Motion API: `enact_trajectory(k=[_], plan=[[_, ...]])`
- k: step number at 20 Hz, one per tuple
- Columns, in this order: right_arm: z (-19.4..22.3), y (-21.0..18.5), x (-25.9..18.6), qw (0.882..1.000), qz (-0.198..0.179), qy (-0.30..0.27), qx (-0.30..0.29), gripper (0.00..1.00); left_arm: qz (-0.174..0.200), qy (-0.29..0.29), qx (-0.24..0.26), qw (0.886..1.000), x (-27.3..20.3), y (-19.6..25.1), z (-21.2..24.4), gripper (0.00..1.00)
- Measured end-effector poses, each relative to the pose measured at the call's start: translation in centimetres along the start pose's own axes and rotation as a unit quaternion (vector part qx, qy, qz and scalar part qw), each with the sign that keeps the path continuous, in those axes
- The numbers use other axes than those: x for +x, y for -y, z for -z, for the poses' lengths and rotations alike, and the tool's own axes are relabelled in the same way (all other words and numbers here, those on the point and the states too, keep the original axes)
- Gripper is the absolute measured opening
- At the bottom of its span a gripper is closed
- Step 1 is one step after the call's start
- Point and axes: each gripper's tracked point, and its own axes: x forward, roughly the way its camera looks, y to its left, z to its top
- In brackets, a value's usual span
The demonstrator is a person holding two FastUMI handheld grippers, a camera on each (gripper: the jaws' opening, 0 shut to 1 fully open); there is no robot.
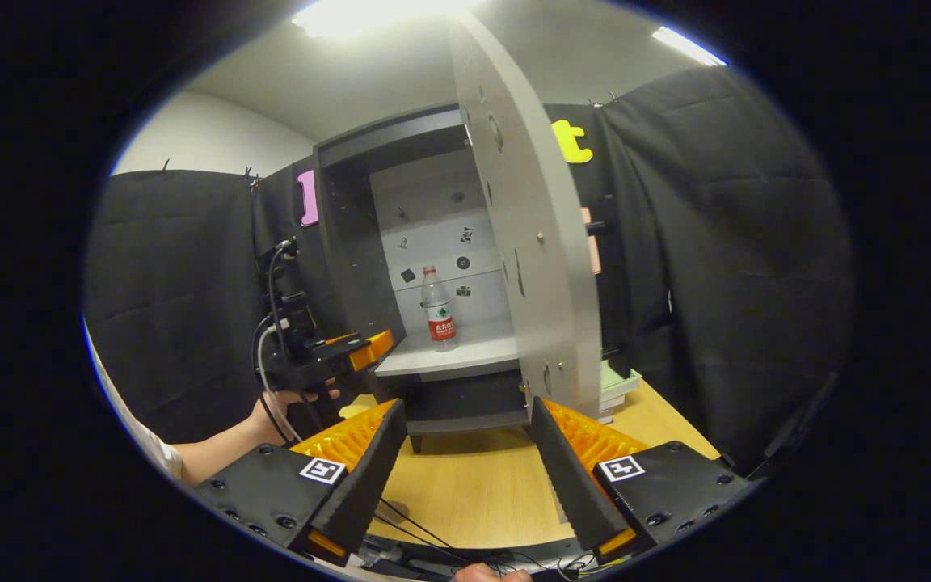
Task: Open the cabinet door with the right hand, grasp the bottle in the cabinet with the left hand and place it on the coaster, then close the cabinet door with the right hand.
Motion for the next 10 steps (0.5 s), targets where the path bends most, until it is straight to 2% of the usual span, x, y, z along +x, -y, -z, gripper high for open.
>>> enact_trajectory(k=[1, 2, 3, 4, 7, 8, 10], plan=[[0.5, -0.4, 1.0, 1.0, 0.002, -0.002, -0.005, 0.98, 0.01, 0.001, -0.001, 1.0, 1.3, 0.4, 0.1, 0.9], [1.0, -0.7, 1.7, 1.0, 0.003, -0.001, -0.013, 0.98, 0.016, 0.0, -0.002, 1.0, 2.4, 0.7, 0.3, 0.88], [1.2, -1.2, 2.5, 1.0, -0.001, -0.001, -0.021, 0.98, 0.022, 0.007, -0.003, 1.0, 3.6, 0.9, 0.1, 0.92], [1.2, -1.9, 3.0, 1.0, -0.007, 0.003, -0.028, 0.98, 0.024, 0.015, -0.004, 1.0, 4.9, 0.9, -0.1, 0.88], [0.9, -2.9, 5.4, 0.999, -0.016, 0.012, -0.039, 0.98, 0.017, 0.015, 0.002, 1.0, 8.6, 0.2, 0.9, 0.88], [0.7, -3.3, 6.5, 0.999, -0.02, 0.02, -0.038, 0.98, 0.011, 0.014, 0.01, 1.0, 9.8, -0.2, 1.0, 0.92], [0.2, -3.4, 8.1, 0.998, -0.016, 0.036, -0.046, 0.98, 0.014, 0.01, 0.019, 1.0, 11.9, -0.4, 1.5, 0.88]])
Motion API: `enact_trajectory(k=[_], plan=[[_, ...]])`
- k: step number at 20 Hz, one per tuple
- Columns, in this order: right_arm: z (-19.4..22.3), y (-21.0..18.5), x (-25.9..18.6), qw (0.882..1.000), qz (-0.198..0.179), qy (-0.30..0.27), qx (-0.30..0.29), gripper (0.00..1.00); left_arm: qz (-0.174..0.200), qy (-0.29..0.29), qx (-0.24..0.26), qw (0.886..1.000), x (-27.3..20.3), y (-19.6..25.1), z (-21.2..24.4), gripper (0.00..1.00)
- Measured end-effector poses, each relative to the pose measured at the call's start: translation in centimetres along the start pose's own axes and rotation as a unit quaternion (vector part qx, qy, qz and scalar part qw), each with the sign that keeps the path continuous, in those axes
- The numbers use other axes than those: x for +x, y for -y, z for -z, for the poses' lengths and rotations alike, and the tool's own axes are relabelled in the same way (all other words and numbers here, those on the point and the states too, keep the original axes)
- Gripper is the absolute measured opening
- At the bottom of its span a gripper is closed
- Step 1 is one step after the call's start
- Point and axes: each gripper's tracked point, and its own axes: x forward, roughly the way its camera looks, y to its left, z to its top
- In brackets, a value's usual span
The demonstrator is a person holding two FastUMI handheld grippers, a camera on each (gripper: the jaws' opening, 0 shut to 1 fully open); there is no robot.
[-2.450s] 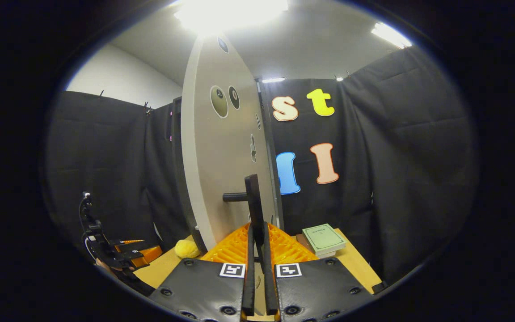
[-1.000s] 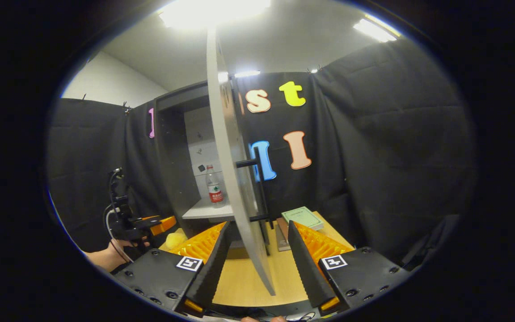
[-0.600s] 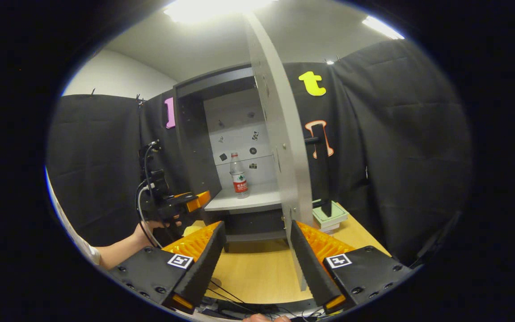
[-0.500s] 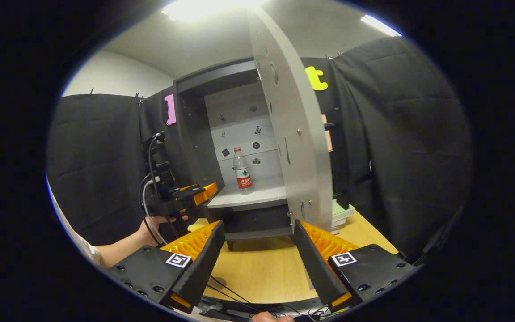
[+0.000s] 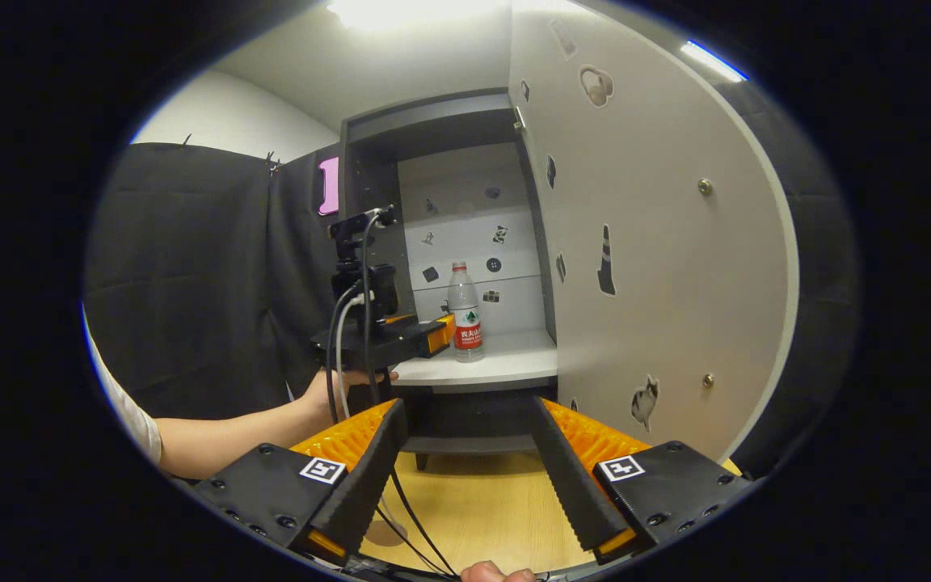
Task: Open the cabinet door with the right hand, grasp the bottle in the cabinet with the left hand and place it on the coaster, then close the cabinet door with the right hand.
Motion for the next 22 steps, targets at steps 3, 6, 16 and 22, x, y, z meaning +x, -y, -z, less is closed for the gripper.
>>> enact_trajectory(k=[3, 6, 16, 22], plan=[[-0.3, 0.0, 1.5, 1.0, 0.002, 0.014, -0.015, 0.98, 0.004, -0.012, 0.003, 1.0, 2.8, -0.4, 0.7, 0.89], [0.2, -0.3, 2.9, 1.0, -0.006, 0.009, -0.013, 0.98, 0.014, -0.021, -0.014, 1.0, 5.1, -0.1, 1.5, 0.9], [0.7, 2.0, 5.7, 1.0, 0.01, 0.001, 0.002, 0.98, 0.035, -0.034, -0.025, 0.998, 10.1, 0.6, 2.3, 0.88], [1.6, 2.4, 6.7, 1.0, 0.012, -0.007, -0.003, 0.98, 0.037, -0.032, -0.034, 0.998, 11.7, 0.1, 1.6, 0.88]])
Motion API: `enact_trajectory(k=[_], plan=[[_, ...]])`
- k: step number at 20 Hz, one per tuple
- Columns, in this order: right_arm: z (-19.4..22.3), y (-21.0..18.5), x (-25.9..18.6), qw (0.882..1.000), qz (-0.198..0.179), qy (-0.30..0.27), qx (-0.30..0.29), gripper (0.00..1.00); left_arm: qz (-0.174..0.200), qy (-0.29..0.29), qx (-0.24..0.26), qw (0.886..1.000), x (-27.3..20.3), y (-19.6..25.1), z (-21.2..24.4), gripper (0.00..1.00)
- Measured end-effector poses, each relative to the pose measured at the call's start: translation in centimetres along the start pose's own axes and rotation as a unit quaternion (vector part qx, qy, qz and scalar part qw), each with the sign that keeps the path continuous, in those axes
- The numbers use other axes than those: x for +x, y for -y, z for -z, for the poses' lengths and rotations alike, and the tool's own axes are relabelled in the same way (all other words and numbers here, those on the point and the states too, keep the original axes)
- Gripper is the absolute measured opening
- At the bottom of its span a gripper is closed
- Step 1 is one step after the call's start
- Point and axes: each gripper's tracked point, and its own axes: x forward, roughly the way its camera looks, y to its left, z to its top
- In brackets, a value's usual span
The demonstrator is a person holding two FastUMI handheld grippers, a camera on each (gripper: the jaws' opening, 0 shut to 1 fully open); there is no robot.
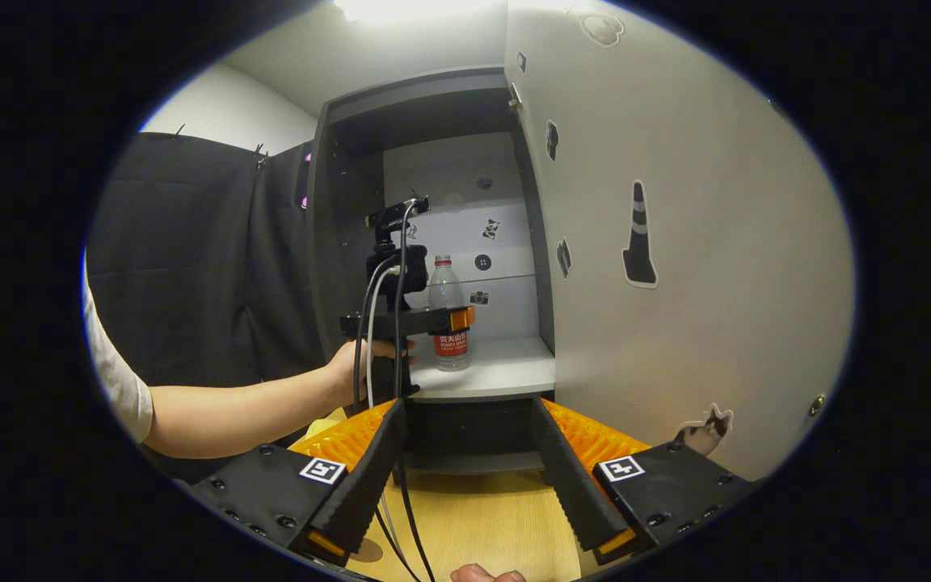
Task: Open the cabinet door with the right hand, grasp the bottle in the cabinet with the left hand and place it on the coaster, then close the cabinet door with the right hand.
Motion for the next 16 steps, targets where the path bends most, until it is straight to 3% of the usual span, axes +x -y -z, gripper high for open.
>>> enact_trajectory(k=[1, 4, 9, 16], plan=[[0.1, 0.0, 0.1, 1.0, 0.0, -0.003, -0.002, 0.98, 0.003, 0.002, -0.001, 1.0, 0.1, 0.0, -0.2, 0.88], [0.2, -0.2, 0.1, 1.0, -0.002, -0.004, -0.006, 0.98, -0.001, -0.003, 0.002, 1.0, -0.4, -0.1, 0.0, 0.72], [-1.0, -0.7, -0.6, 1.0, 0.0, 0.013, -0.02, 0.98, 0.005, 0.022, 0.001, 1.0, -4.0, 0.2, -2.6, 0.74], [-1.0, -1.9, -1.7, 0.999, -0.009, 0.019, -0.031, 0.98, 0.037, 0.043, 0.003, 0.998, -14.0, 2.0, -5.2, 0.72]])
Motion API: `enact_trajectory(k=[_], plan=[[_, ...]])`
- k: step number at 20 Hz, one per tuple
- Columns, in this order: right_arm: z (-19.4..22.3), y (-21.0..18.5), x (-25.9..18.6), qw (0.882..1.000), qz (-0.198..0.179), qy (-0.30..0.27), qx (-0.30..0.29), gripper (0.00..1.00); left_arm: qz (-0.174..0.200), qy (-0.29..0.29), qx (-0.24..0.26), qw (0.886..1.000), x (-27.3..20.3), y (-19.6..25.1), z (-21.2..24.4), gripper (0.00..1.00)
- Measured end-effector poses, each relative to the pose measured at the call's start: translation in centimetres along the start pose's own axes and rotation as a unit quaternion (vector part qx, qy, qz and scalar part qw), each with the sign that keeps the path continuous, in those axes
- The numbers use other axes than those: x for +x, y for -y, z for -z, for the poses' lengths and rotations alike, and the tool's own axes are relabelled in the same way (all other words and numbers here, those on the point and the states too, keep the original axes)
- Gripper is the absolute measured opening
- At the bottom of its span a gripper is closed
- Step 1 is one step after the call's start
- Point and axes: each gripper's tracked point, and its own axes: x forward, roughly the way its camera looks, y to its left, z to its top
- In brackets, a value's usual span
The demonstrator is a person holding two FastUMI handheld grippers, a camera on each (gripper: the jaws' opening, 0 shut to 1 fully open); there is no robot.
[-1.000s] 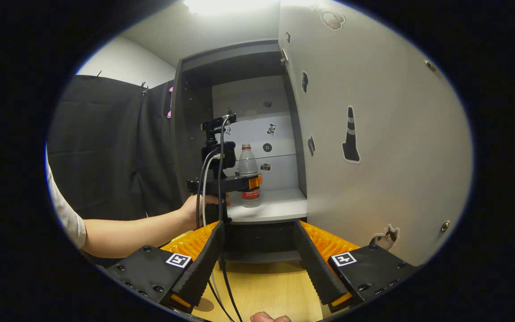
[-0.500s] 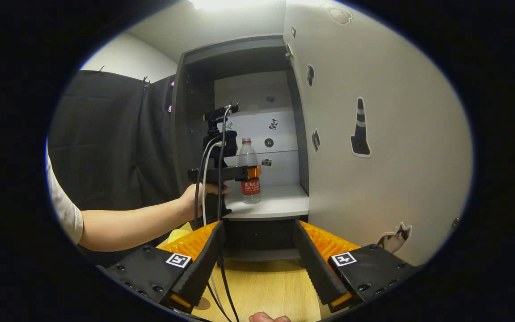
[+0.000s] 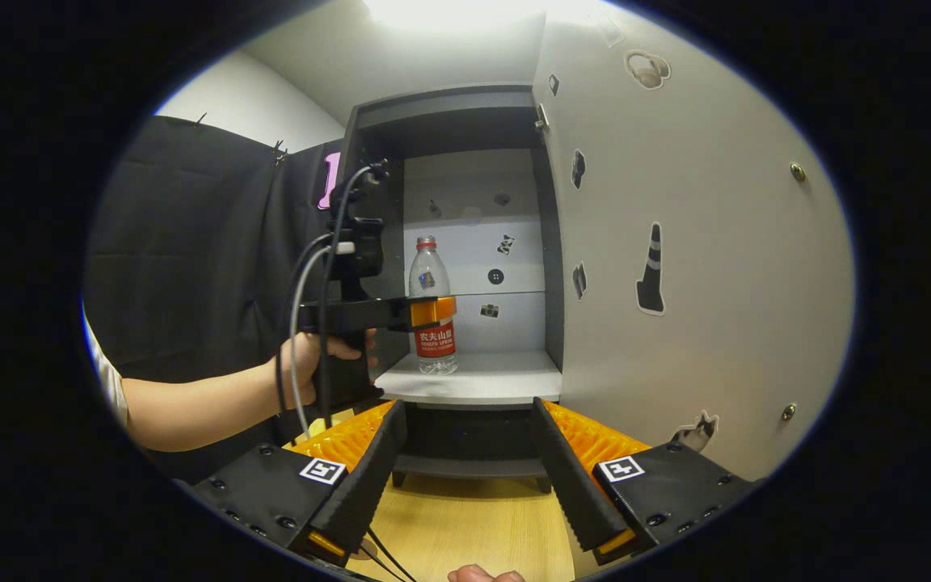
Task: Open the cabinet door with the right hand, grasp the bottle in the cabinet with the left hand and place it on the coaster, then close the cabinet door with the right hand.
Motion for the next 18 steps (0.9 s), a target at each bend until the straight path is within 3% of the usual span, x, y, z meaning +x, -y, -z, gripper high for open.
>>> enact_trajectory(k=[5, 10, 13, 18], plan=[[0.0, -1.0, -0.1, 1.0, -0.005, 0.002, 0.006, 0.98, -0.013, 0.003, 0.009, 1.0, -8.5, -0.7, -0.7, 0.72], [0.3, -1.9, 0.0, 1.0, -0.005, -0.001, 0.01, 0.98, -0.067, 0.002, 0.012, 0.998, -16.9, -4.4, 0.7, 0.72], [0.5, -2.0, 0.1, 1.0, -0.002, -0.001, 0.024, 0.98, -0.1, -0.015, 0.023, 0.995, -21.2, -6.1, 4.0, 0.72], [2.5, -0.9, -0.2, 1.0, 0.01, -0.021, 0.013, 0.98, -0.111, -0.06, 0.04, 0.991, -26.3, -5.7, 13.6, 0.72]])
